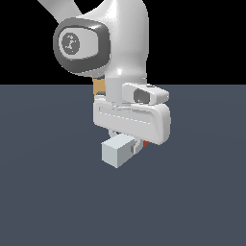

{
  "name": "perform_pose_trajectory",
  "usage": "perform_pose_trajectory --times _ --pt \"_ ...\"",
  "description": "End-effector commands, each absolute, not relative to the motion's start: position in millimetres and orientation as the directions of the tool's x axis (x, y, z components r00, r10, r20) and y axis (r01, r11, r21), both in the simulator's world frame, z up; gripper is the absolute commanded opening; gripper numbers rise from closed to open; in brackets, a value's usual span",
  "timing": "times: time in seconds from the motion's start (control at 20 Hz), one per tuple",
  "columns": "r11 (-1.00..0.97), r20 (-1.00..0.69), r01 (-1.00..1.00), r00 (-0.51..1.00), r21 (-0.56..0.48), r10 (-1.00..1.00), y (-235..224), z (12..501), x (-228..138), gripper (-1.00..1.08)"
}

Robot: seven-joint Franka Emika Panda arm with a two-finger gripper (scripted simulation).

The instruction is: Insert the peg into the horizontal hole in a box.

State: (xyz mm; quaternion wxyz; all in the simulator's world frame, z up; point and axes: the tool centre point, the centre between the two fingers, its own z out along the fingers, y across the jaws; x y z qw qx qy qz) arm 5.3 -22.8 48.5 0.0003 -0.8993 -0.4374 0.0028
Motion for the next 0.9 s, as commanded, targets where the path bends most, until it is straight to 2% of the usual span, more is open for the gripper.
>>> perform_pose_trajectory --times 0.0,0.45,0.85 --pt "-0.527 -0.001 0.85 0.527 0.002 0.85 4 61 8 -1.0" --pt "-0.238 -0.001 0.971 0.238 0.001 0.971 77 91 -8 -1.0" --pt "-0.159 0.0 0.987 0.159 0.0 0.987 94 98 -17 -1.0"
